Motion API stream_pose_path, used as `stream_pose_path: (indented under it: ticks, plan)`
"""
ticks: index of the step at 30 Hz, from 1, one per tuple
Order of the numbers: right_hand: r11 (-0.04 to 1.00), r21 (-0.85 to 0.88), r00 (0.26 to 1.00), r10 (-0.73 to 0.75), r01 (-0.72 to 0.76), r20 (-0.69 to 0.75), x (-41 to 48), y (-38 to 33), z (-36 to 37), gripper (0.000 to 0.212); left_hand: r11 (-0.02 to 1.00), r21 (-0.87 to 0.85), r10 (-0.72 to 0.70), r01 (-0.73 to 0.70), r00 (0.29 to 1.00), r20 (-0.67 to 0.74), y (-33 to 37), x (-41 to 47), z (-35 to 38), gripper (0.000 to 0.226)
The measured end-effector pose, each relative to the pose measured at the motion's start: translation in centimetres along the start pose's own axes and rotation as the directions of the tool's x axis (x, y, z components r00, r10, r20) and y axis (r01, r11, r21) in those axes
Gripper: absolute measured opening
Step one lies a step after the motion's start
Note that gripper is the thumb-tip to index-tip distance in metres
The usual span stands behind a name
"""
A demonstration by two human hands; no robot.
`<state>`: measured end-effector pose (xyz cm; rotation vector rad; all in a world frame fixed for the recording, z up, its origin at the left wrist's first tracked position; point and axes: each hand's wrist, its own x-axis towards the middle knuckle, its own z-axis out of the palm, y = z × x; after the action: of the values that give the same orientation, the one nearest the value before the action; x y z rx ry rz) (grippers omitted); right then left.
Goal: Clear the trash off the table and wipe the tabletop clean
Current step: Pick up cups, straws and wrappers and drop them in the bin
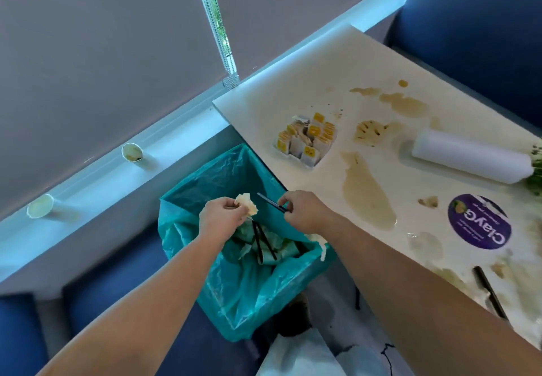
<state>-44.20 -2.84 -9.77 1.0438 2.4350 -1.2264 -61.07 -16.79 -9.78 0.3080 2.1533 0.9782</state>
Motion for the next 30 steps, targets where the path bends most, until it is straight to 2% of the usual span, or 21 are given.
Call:
stream_pose_path:
  ticks: [4,7,12,17,23,30]
  plan:
    - [0.999,0.020,1.000,0.029,-0.029,0.013,1.5,-1.4,1.7,0.036,1.000,0.000,-0.024,0.024,1.000,-0.011,-1.7,1.3,-0.9,0.010]
    - [0.998,0.048,0.999,0.042,-0.043,0.020,2.2,-2.0,2.9,0.047,0.999,0.031,-0.026,0.026,1.000,-0.010,-2.7,2.2,-1.5,0.013]
    - [0.996,0.077,0.999,0.049,-0.049,-0.003,2.5,-2.4,4.1,0.060,0.969,0.249,-0.012,-0.011,0.996,0.090,-3.8,3.0,-2.6,0.030]
    - [0.993,0.101,0.997,0.060,-0.054,-0.056,2.5,-1.9,4.0,0.054,0.964,0.265,0.010,-0.033,0.996,0.087,-3.7,3.3,-3.1,0.022]
    - [0.973,0.228,0.970,0.074,-0.020,-0.230,1.5,-0.5,1.8,0.030,0.956,0.251,0.132,-0.150,0.988,0.085,-1.3,2.6,-1.8,0.015]
    - [0.970,0.243,0.863,0.105,0.021,-0.494,-2.2,2.0,-2.1,0.016,0.925,0.251,0.252,-0.286,0.955,0.157,3.3,0.3,3.0,0.014]
